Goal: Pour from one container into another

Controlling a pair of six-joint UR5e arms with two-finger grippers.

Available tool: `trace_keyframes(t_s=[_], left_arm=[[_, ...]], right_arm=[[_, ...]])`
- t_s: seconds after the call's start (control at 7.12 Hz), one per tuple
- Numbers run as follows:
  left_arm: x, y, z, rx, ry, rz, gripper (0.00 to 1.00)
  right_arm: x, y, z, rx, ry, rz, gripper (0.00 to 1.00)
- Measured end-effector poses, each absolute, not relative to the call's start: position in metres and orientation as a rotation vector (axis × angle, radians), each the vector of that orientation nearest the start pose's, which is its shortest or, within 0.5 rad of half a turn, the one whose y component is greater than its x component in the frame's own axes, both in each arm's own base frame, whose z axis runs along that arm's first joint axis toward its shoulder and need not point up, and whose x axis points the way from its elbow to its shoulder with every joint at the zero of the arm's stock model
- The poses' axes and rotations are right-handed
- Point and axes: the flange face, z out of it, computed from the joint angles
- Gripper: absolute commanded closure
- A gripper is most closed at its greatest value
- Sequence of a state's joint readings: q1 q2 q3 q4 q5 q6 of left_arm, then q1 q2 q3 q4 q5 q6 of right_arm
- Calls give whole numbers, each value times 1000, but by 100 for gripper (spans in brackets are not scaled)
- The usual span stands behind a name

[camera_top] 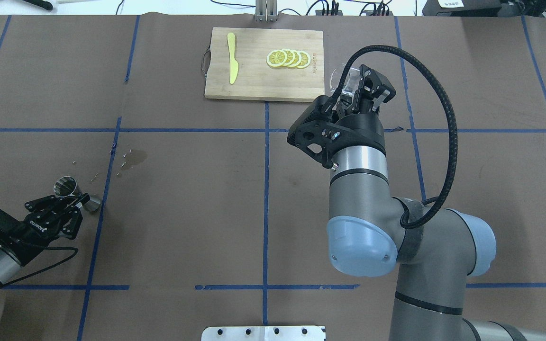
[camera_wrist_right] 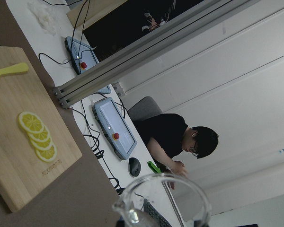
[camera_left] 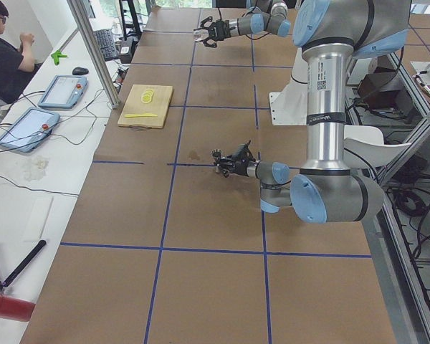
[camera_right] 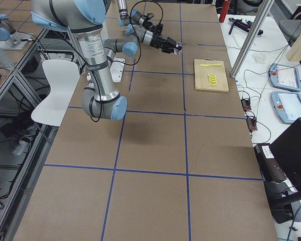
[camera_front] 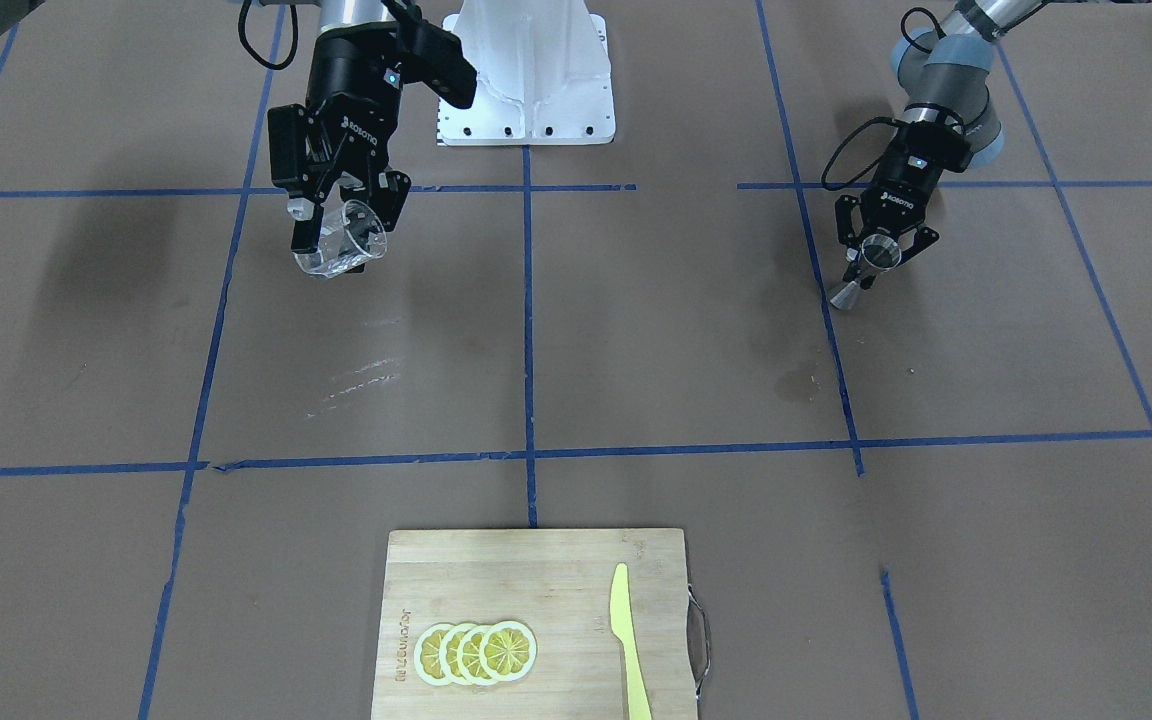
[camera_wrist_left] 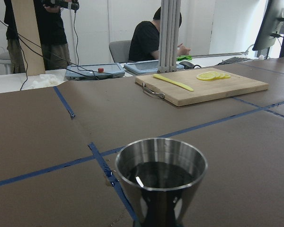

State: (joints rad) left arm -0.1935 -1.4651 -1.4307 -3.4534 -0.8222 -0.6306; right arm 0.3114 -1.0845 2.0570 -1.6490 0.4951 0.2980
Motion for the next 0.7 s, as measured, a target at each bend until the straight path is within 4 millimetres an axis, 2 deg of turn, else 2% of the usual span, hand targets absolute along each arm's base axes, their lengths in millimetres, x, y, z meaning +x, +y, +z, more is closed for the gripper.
trace_keyframes(t_s=[0.7], left_arm=[[356, -275, 578, 1287, 978, -36, 91]], right_arm=[[-426, -369, 166, 1269, 146, -348, 100]])
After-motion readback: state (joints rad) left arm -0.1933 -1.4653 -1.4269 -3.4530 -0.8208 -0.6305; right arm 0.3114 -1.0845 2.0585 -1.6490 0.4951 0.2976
